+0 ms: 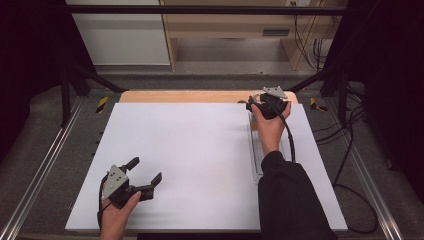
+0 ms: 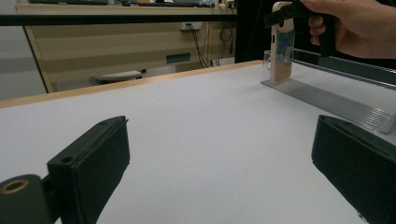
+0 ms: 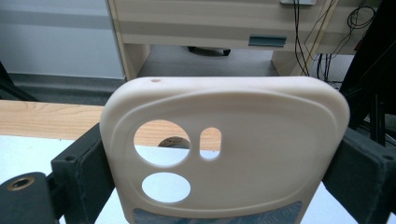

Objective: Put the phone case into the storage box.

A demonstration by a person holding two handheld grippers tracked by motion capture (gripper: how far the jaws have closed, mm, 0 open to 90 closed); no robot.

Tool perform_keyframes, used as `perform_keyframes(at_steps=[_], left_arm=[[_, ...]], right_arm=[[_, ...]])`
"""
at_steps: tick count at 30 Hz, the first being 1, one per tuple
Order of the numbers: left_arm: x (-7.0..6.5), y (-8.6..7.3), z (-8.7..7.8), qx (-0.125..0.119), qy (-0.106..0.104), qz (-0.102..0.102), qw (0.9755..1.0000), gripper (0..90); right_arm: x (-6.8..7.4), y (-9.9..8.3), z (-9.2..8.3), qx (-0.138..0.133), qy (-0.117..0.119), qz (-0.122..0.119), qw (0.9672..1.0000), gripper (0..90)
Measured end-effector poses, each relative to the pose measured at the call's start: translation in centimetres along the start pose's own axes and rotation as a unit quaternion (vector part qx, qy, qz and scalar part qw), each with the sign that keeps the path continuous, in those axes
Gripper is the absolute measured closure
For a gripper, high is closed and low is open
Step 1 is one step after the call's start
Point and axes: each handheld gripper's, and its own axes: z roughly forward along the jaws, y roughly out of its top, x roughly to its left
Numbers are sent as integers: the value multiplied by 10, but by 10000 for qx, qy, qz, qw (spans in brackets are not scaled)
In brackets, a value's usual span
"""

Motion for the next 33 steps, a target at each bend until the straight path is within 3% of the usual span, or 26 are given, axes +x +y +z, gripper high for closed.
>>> perform_keyframes(at_steps=[33], left_arm=[[0, 0, 0, -6, 0, 1, 10000, 41]], right_arm=[[-5, 6, -8, -147, 50, -16, 9999, 68]])
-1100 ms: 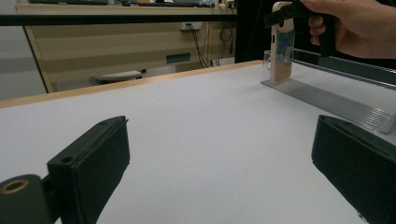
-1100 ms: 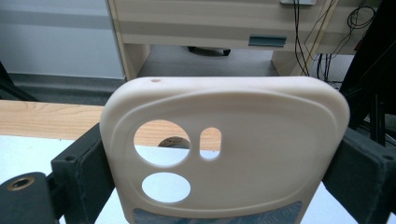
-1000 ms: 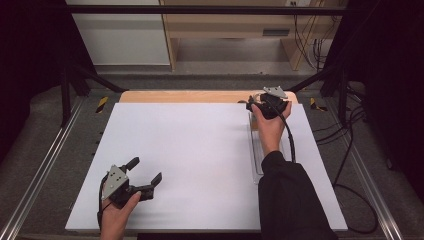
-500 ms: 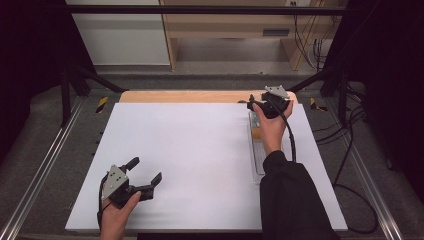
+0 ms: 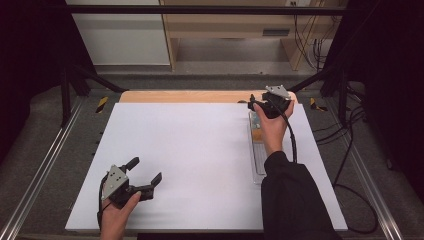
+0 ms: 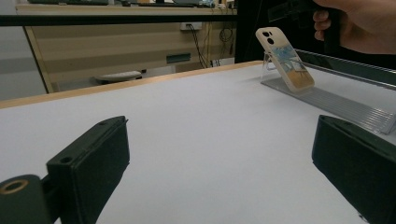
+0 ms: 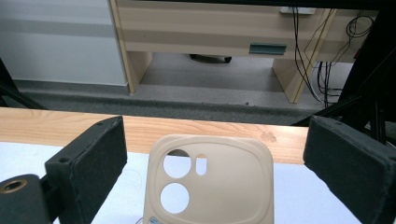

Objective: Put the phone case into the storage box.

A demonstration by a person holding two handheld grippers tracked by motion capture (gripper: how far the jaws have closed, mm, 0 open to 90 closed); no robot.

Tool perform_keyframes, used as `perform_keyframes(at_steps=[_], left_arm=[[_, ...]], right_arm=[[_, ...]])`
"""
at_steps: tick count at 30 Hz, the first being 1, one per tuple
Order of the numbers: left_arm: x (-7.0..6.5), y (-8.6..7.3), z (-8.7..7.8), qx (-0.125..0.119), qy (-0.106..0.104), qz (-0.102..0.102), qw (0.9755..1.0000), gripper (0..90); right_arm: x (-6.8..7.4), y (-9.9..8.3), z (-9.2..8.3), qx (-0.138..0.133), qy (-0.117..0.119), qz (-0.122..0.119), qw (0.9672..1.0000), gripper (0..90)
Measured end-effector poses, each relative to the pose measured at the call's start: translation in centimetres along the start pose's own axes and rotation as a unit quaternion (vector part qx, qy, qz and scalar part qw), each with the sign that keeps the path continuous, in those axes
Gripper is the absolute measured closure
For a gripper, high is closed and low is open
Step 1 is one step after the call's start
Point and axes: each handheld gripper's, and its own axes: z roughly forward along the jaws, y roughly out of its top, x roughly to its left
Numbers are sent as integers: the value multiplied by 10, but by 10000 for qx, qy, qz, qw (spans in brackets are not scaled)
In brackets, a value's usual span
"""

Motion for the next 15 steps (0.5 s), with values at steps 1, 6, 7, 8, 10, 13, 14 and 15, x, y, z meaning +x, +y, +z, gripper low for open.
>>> perform_keyframes(at_steps=[1, 6, 7, 8, 10, 13, 14, 15], left_arm=[[0, 0, 0, 0, 1, -1, 10000, 40], [0, 0, 0, 4, 0, -4, 10000, 36], [0, 0, 0, 5, 0, -3, 10000, 36], [0, 0, 0, 9, 0, -3, 10000, 35], [0, 0, 0, 11, -2, -3, 10000, 35], [0, 0, 0, 7, 0, -3, 10000, 35], [0, 0, 0, 7, 0, -4, 10000, 35], [0, 0, 0, 8, 0, -3, 10000, 36]], right_arm=[[0, 0, 0, -2, 4, 5, 10000, 71], [0, 1, -2, -1, 37, -3, 10000, 67], [-1, 1, -2, -4, 59, 37, 10000, 66], [-1, 1, -2, -13, 71, 69, 10000, 66], [0, 2, -3, -25, 84, 78, 9999, 65], [0, 3, -4, -40, 98, 53, 9999, 64], [0, 3, -4, -49, 101, 51, 9999, 64], [0, 3, -5, -41, 118, 46, 9999, 63]])
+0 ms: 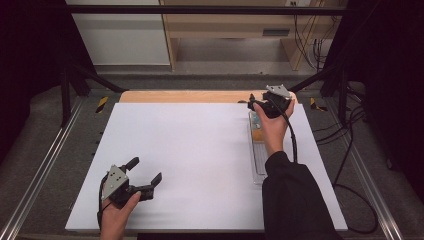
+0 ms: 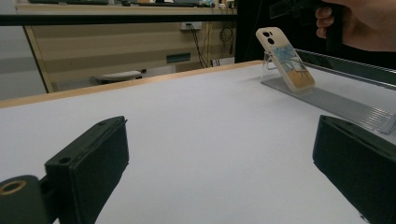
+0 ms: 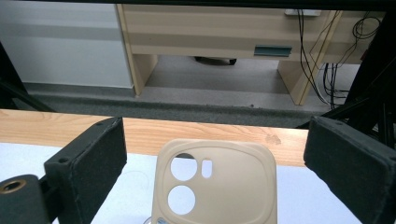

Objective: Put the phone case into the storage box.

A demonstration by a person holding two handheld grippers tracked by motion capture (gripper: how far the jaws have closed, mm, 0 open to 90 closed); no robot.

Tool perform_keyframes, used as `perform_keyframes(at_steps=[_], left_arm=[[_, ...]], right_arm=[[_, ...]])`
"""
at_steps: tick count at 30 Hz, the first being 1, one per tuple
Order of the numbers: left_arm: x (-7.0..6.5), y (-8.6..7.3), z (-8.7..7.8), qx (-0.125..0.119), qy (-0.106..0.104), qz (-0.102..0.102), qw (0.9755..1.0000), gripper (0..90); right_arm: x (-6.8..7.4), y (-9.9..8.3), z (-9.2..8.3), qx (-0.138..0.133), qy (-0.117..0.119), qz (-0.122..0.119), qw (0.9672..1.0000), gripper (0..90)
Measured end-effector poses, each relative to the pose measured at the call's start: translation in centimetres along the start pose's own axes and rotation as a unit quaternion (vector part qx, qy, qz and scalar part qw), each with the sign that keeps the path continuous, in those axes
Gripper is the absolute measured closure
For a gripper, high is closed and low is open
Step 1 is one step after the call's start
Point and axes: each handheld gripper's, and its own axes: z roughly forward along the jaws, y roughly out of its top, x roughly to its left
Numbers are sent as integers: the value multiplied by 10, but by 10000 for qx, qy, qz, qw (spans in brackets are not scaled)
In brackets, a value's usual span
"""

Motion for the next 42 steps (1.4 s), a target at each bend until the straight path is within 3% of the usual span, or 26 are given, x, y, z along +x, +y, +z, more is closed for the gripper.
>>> perform_keyframes(at_steps=[18, 42], left_arm=[[0, 0, 0, 2, 3, 4, 10000, 35], [1, 1, 0, -2, 12, 24, 10000, 34]], right_arm=[[1, 5, -9, 48, 136, -125, 9998, 58], [-10, 15, -27, 46, 336, -244, 9991, 57]])
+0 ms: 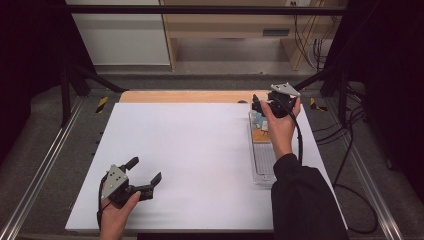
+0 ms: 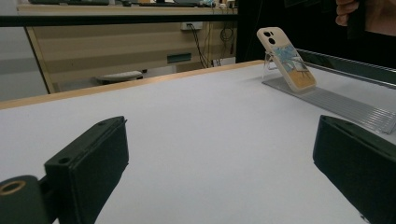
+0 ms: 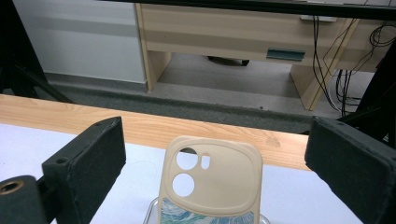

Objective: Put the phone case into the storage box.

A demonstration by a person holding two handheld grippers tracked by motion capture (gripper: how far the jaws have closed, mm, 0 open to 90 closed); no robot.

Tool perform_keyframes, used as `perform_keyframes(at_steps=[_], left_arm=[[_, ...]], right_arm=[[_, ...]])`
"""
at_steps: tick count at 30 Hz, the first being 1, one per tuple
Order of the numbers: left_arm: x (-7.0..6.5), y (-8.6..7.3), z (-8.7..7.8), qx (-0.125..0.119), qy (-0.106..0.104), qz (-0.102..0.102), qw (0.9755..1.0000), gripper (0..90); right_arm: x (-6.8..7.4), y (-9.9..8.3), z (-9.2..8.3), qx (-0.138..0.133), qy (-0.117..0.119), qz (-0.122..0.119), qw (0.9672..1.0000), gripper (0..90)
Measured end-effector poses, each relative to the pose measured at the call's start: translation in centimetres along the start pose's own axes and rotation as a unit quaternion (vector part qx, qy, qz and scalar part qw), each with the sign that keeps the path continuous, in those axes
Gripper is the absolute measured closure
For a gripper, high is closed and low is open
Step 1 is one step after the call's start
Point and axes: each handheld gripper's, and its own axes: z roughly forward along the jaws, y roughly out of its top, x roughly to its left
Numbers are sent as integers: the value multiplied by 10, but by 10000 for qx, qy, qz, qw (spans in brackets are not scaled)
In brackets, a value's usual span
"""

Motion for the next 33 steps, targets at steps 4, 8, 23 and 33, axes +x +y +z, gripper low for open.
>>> perform_keyframes(at_steps=[4, 8, 23, 33], left_arm=[[0, 0, 0, -5, -3, 13, 10000, 34], [0, 0, 0, 1, -7, 36, 10000, 31], [0, 1, -1, -23, 59, -26, 10000, 12], [2, 1, -1, -45, 41, -39, 10000, 13]], right_arm=[[0, 1, -3, -1, 47, -24, 10000, 58], [0, 3, -7, -12, 109, -51, 9999, 58], [-3, 10, -20, -40, 299, 69, 9995, 43], [6, 14, -25, -104, 486, 91, 9987, 44]])
